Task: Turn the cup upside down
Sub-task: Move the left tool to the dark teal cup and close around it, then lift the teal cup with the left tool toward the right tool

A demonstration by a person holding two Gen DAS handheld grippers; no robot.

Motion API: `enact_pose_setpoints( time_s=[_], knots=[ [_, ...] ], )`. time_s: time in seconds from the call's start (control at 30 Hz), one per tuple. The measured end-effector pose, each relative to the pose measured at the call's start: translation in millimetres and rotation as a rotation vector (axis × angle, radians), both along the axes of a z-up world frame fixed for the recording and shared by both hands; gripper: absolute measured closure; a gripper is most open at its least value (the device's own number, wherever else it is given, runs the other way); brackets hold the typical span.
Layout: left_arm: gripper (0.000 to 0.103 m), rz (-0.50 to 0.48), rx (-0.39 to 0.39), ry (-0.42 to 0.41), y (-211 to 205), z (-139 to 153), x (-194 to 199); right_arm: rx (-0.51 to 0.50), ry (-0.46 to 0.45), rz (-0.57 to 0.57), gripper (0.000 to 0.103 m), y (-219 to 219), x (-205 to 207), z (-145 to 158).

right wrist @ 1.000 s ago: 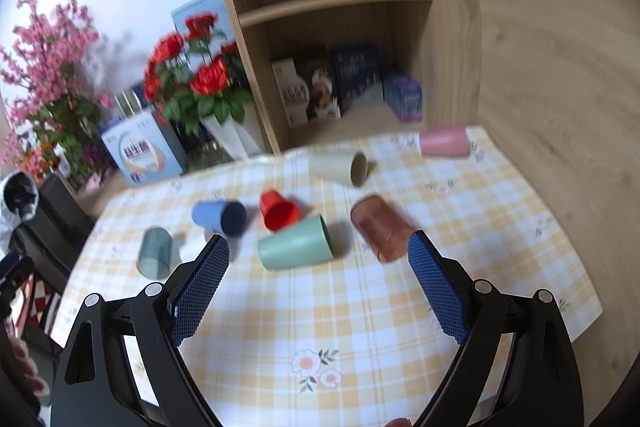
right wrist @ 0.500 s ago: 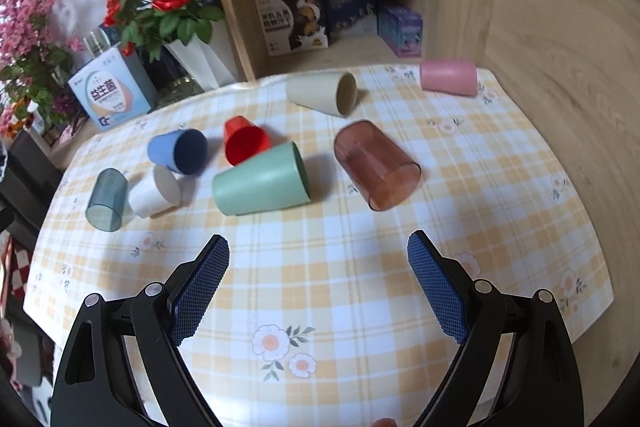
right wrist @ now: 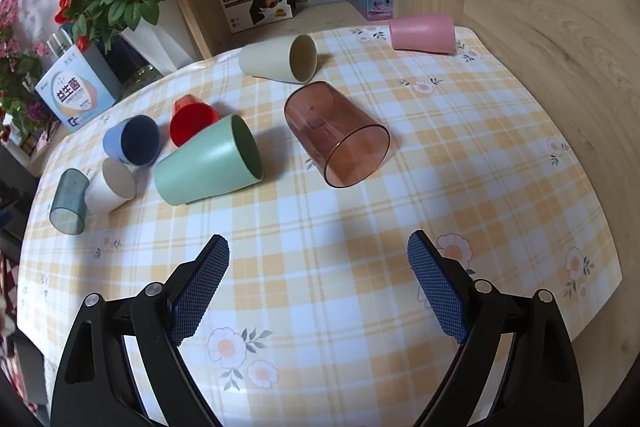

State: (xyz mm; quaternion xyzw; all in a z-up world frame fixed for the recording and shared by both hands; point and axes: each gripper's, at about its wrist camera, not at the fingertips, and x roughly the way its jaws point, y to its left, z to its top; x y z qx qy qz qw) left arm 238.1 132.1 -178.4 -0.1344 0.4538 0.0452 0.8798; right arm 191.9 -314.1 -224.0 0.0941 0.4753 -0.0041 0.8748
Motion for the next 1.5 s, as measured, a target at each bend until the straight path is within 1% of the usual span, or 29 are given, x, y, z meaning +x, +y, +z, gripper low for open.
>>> enact_pose_setpoints(
  time_s=[0.07,0.13,0.17,0.2,0.27,0.3,0.33,0.37,0.43,0.5,0.6,0.67,0.77,0.93,1.0,1.07,1.17,1.27,1.43,1.5],
  knots=[
    [0.021,0.018,-0.036,0.031,4,-8,15,-0.003,0.006,0.002,0.015,1,3,-2],
    [0.022,0.055,-0.106,0.065,12,-18,33,-0.005,0.008,0.006,0.015,2,4,-2],
    [0.024,0.072,-0.137,0.082,15,-24,42,-0.005,0.008,0.008,0.015,3,4,-2],
    [0.031,0.089,-0.158,0.106,19,-31,52,-0.004,0.008,0.01,0.015,4,4,-2],
    [0.038,0.113,-0.174,0.153,22,-43,68,-0.004,0.005,0.014,0.015,4,4,-1],
    [0.041,0.124,-0.178,0.191,25,-53,77,-0.007,0.004,0.015,0.015,4,4,0],
    [0.047,0.138,-0.169,0.212,27,-58,81,-0.008,0.003,0.015,0.015,3,3,0],
    [0.046,0.145,-0.161,0.23,29,-63,84,-0.008,0.002,0.014,0.015,2,3,1],
    [0.045,0.126,-0.182,0.224,29,-68,87,-0.012,0.0,0.008,0.015,0,3,1],
    [0.043,0.095,-0.161,0.232,24,-69,91,-0.015,0.007,-0.001,0.015,-2,4,0],
    [0.035,0.052,-0.155,0.261,17,-75,95,-0.005,0.017,-0.003,0.015,-2,5,-2],
    [0.034,0.039,-0.149,0.273,15,-79,98,-0.003,0.015,0.002,0.015,0,5,-1],
    [0.034,0.05,-0.131,0.283,15,-86,101,-0.001,0.015,0.015,0.015,4,3,-1],
    [0.034,0.074,-0.157,0.309,22,-101,99,0.001,0.02,0.019,0.015,6,3,-1],
    [0.035,0.077,-0.169,0.308,24,-102,96,0.001,0.022,0.02,0.015,8,3,-1],
    [0.039,0.087,-0.19,0.297,27,-101,94,0.006,0.026,0.021,0.015,8,3,-2],
    [0.039,0.09,-0.171,0.298,29,-98,89,0.016,0.028,0.02,0.015,9,1,-1],
    [0.039,0.075,-0.167,0.296,30,-95,80,0.022,0.026,0.023,0.015,12,-1,0],
    [0.039,0.059,-0.152,0.288,27,-87,52,0.045,0.033,0.028,0.015,14,-4,-1],
    [0.039,0.042,-0.151,0.276,22,-81,34,0.052,0.035,0.029,0.015,15,-5,-2]
  ],
)
